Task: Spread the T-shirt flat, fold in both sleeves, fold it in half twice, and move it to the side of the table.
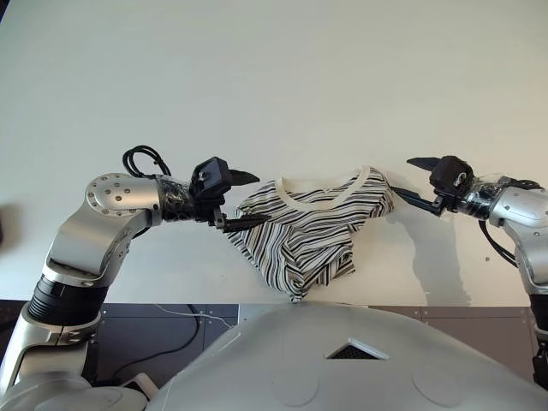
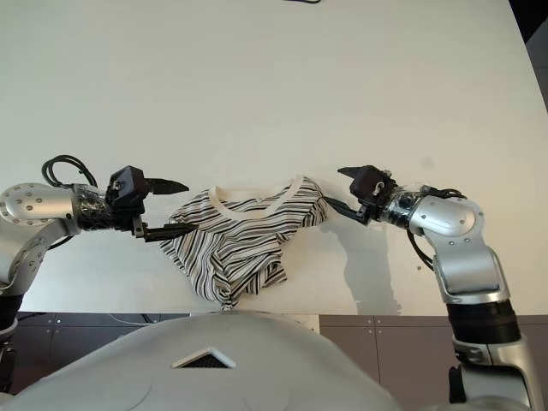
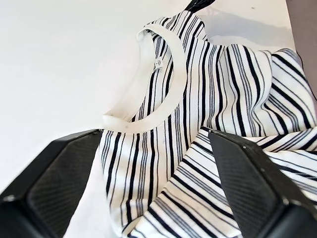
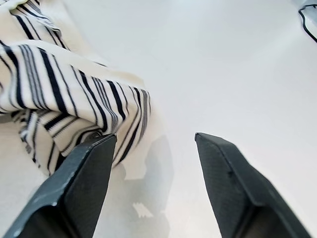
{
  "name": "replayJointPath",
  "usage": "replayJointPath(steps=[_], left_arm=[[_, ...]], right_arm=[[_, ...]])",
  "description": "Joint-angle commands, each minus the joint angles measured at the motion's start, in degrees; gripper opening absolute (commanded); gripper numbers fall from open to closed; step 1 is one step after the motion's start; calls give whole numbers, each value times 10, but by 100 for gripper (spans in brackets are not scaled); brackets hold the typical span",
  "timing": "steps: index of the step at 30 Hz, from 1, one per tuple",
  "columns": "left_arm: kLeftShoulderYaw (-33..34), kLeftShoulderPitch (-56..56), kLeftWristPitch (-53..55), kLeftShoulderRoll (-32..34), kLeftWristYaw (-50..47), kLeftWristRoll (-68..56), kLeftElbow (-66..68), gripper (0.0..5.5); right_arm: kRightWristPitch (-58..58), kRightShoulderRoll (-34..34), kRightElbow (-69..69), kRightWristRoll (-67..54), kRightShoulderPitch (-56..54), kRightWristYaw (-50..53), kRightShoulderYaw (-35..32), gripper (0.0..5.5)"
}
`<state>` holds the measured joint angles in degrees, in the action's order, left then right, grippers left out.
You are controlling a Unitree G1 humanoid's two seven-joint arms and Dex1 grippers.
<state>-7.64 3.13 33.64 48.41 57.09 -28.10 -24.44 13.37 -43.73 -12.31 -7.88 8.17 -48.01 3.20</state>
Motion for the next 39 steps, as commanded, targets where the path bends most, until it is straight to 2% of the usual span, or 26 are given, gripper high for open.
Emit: replayJointPath(steps=[1, 5, 11, 15, 29, 36, 39], left_arm=[[16, -56, 56, -24, -45, -2, 42, 402], [-4, -82, 157, -55, -91, -7, 101, 402], [-9, -105, 237, -56, -70, -29, 153, 402], [-25, -115, 246, -42, -50, -21, 183, 339], [-71, -63, 245, 8, -10, -14, 135, 138], [-48, -96, 295, -29, -29, -40, 169, 20], [-40, -100, 311, -35, -32, -48, 177, 12]], right_arm=[[39, 11, 14, -35, -15, -7, -17, 293], [58, 25, 18, -47, -36, -5, -9, 293], [50, 45, 11, -26, -24, 14, 15, 293], [47, 53, 8, -16, -20, 26, 22, 297], [46, 76, -13, -2, 1, 61, 27, 297], [44, 86, -12, 6, 2, 73, 31, 297], [41, 88, -10, 11, 2, 75, 32, 297]])
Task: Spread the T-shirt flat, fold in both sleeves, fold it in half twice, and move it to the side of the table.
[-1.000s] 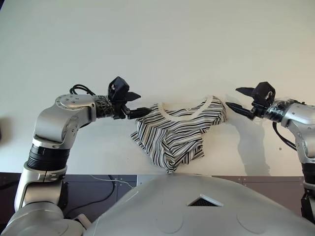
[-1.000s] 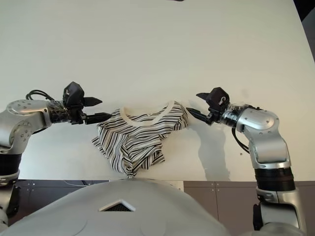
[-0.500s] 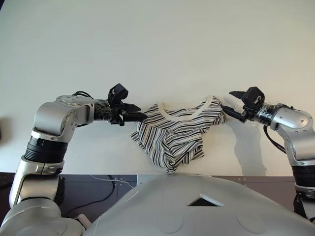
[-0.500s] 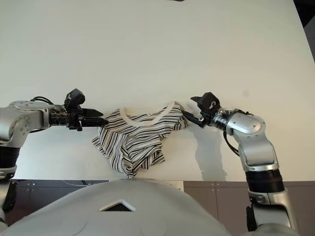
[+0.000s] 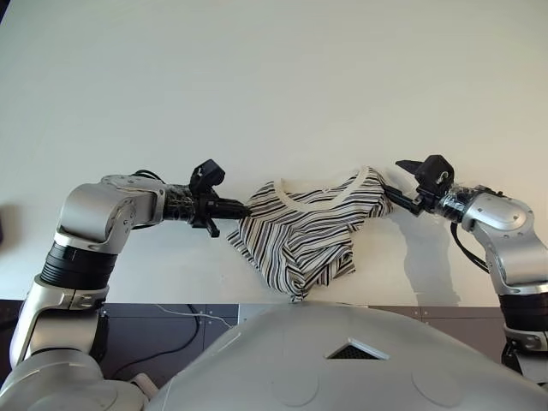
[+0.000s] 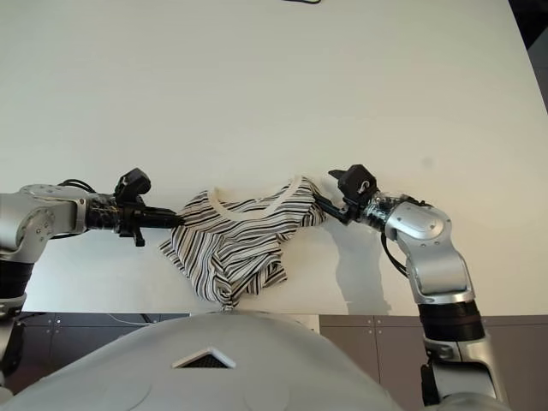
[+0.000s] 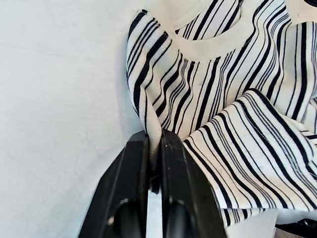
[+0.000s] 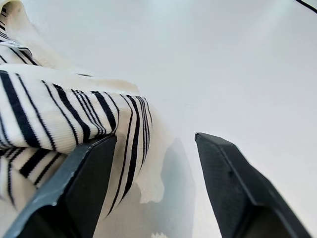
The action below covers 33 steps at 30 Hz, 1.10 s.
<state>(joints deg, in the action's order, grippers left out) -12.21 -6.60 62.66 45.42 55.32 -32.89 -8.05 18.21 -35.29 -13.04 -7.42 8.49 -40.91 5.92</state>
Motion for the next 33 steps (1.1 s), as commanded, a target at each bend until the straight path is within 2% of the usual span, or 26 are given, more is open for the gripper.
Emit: replayJointPath(steps=[1, 4, 8, 13, 26, 33], left_arm=[[5, -2, 21, -4, -14, 1, 14, 12], [2, 1, 19, 0, -11, 3, 13, 12], [-4, 10, 1, 8, -9, 13, 8, 12], [-12, 22, -14, 5, -14, 18, -5, 12], [-8, 39, -20, -1, -24, 16, -19, 12], [-2, 49, -20, -7, -32, 16, -24, 12]], right_arm=[[-8, 4, -3, 8, 0, 5, 5, 297], [-1, 8, -9, -2, 3, 5, -2, 297], [134, 12, -27, -115, -1, -36, -33, 297], [220, 10, 56, -143, -60, -28, -55, 297], [170, -38, 48, -54, -54, -44, 43, 297], [183, -41, 18, -60, -65, -33, 31, 297]])
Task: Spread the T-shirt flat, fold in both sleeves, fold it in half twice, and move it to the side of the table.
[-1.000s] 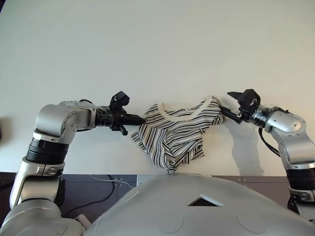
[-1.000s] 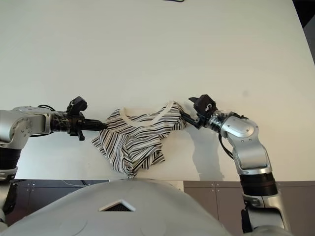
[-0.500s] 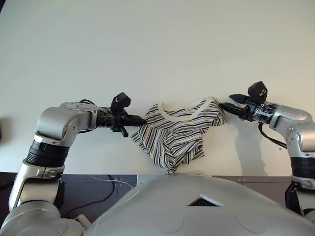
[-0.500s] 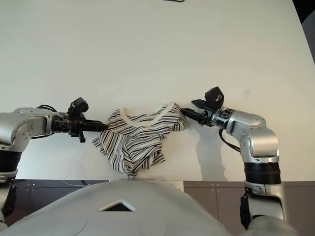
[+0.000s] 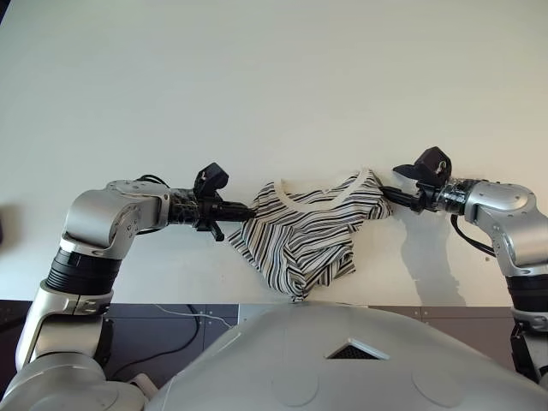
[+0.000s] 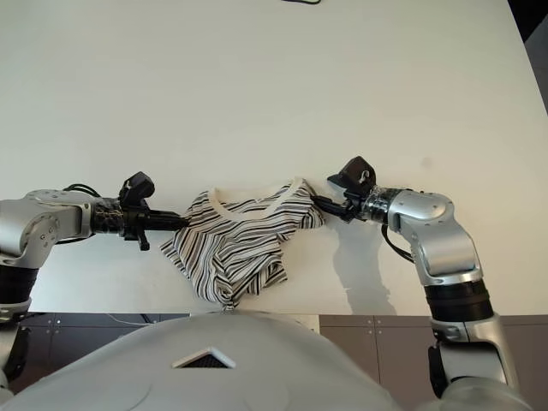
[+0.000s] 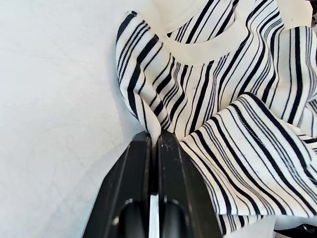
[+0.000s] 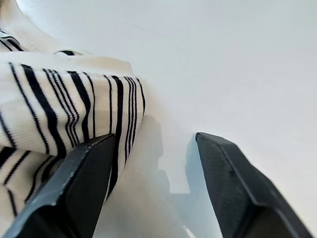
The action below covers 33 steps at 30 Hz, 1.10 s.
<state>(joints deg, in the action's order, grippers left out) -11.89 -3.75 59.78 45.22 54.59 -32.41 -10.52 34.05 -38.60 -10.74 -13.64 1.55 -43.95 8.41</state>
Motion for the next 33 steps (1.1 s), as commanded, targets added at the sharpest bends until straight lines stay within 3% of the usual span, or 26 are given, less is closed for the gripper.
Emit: replayJointPath(steps=[1, 8, 25, 33], left_arm=[[-4, 23, 9, -8, -27, 11, -1, 12], [-3, 32, 6, -15, -35, 13, -8, 12], [1, 31, 4, -19, -40, 13, -7, 10], [35, 13, 4, -43, -57, 1, 3, 10]], right_arm=[[24, -10, -8, 5, 6, -5, 10, 297], [-7, -2, -4, 64, 72, 26, 75, 297], [47, 28, 17, -2, 101, 47, 52, 18], [59, 34, 21, -25, 87, 67, 25, 13]])
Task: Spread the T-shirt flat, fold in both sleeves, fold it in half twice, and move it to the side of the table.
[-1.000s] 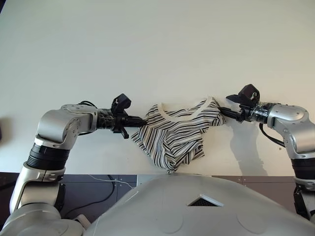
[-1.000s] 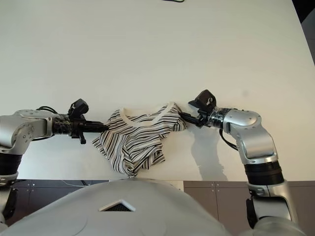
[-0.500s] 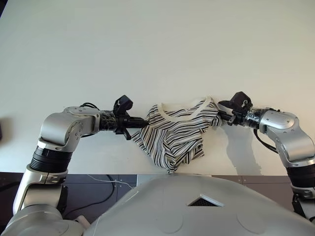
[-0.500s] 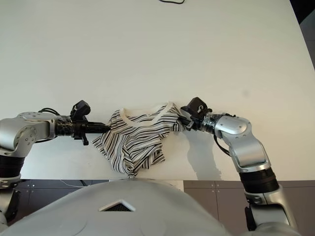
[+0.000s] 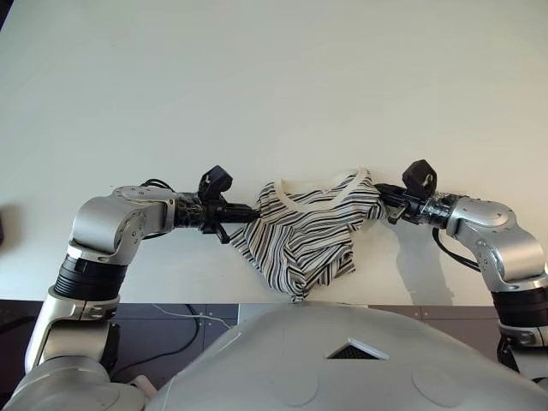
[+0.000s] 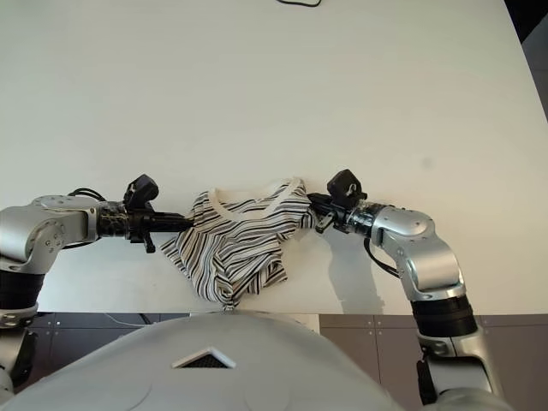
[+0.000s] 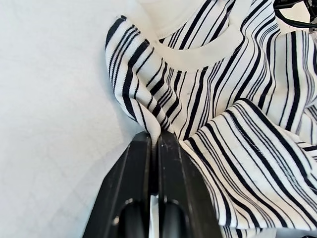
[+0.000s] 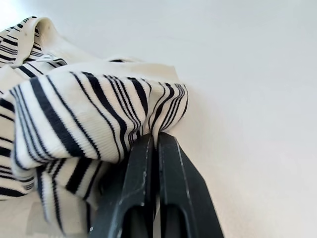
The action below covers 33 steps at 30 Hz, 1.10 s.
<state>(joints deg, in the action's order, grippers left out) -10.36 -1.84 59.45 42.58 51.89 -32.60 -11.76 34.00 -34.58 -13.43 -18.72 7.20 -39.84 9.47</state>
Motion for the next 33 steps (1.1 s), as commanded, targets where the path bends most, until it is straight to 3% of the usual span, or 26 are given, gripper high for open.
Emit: replayJointPath(steps=[1, 9, 20, 27, 33], left_arm=[[26, -12, 7, -22, -33, 0, 17, 10], [113, -93, -10, -93, -85, -36, 22, 10], [164, -233, -156, -134, -122, -6, 50, 10], [181, -364, -253, -102, -106, 31, 124, 10], [192, -418, -325, -59, 3, 21, 169, 10]], right_arm=[[54, -7, 46, 27, 28, 27, 12, 13], [-63, -49, 49, 132, -75, 73, -16, 13], [-182, -41, 50, 200, -271, 126, -79, 13], [-232, -49, 70, 214, -398, 150, -120, 13], [-276, -52, 52, 188, -442, 144, -160, 13]])
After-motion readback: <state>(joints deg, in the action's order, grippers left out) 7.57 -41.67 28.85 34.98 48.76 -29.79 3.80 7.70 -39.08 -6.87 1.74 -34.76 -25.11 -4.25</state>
